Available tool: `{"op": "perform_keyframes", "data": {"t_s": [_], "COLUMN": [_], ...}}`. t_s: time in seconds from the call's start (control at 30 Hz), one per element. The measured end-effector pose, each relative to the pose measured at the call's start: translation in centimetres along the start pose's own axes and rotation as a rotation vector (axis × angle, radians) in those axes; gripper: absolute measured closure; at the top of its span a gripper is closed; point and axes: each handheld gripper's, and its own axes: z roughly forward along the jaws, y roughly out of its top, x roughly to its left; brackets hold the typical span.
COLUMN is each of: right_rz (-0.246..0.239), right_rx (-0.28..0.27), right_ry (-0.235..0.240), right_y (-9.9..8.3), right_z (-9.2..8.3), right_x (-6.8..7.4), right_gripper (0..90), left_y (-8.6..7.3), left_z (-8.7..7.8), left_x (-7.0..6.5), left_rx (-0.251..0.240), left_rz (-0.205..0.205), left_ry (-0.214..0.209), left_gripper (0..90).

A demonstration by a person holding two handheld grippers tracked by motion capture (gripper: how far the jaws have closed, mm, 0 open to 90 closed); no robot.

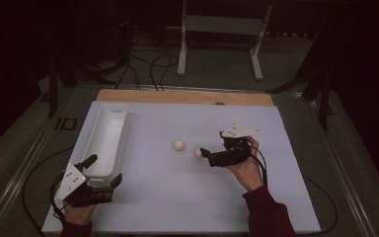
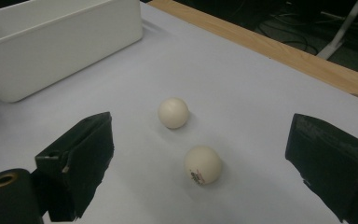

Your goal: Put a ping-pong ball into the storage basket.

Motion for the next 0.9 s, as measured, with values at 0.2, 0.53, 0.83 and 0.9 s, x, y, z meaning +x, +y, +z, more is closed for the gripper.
{"op": "perform_keyframes", "data": {"t_s": [0.2, 0.53, 0.83, 0.9], "right_rz": [-0.004, -0.005, -0.013, -0.015], "right_rx": [0.017, 0.031, 0.041, 0.045], "right_ry": [0.000, 0.003, 0.003, 0.000], "right_y": [-0.1, -0.1, -0.1, 0.0], "right_z": [0.4, 0.9, 1.2, 1.2], "right_x": [0.0, -0.1, -0.1, -0.2], "right_gripper": [7.4, 7.4, 7.4, 7.4], "left_y": [0.0, 0.0, 0.0, 0.0], "left_z": [0.0, 0.0, 0.0, 0.0], "left_x": [0.0, 0.0, 0.0, 0.0], "left_rx": [0.000, -0.001, 0.000, 0.001], "left_rz": [0.000, -0.001, 0.000, 0.000], "left_ry": [0.000, 0.001, 0.001, 0.000], "left_gripper": [0.0, 0.0, 0.0, 0.0]}}
